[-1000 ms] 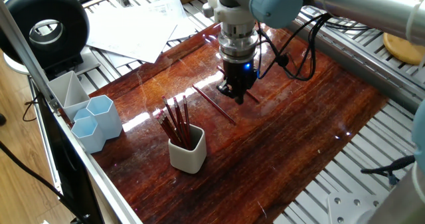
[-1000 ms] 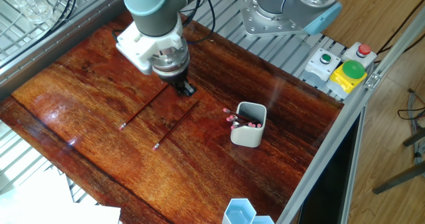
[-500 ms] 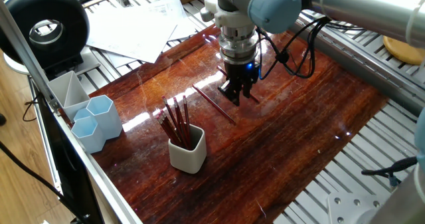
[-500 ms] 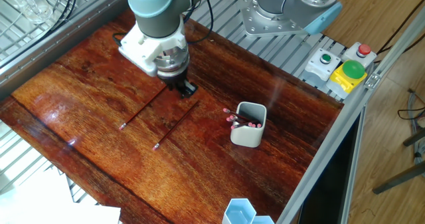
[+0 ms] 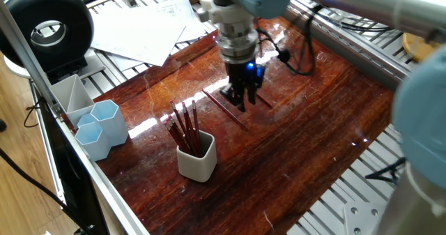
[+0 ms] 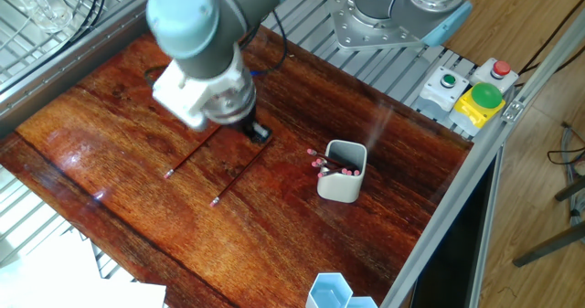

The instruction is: Put the pen into the pen holder

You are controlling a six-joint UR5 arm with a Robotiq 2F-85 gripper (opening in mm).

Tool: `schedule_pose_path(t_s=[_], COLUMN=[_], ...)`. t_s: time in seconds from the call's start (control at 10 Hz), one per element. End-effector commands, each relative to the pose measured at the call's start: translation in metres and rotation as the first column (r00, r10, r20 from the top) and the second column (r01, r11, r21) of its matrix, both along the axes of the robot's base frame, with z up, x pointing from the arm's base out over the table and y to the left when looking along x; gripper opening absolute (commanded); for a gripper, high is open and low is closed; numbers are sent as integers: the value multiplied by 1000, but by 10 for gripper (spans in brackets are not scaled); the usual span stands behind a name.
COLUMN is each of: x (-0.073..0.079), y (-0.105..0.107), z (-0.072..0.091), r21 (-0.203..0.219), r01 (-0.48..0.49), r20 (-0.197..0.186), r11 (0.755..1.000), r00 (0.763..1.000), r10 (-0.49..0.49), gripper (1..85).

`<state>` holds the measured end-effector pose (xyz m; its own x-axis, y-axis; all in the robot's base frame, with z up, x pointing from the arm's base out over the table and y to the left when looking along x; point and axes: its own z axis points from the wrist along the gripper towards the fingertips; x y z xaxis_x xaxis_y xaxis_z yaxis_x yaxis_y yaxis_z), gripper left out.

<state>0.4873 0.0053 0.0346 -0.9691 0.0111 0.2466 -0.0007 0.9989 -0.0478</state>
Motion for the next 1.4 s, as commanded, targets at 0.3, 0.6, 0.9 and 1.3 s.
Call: schedule_pose_path(t_s=[0.3, 0.6, 0.9, 1.3], x=[6, 3, 49, 67], y=[8, 13, 28, 44], z=[8, 11, -1, -25], r21=[11, 24, 5, 13], r01=[14, 27, 48, 71], r20=[-48, -83, -134, -141], r11=[1000, 999, 999, 997], r00=[999, 996, 990, 988], r10=[-13, -25, -47, -68], gripper=[333, 390, 387, 383])
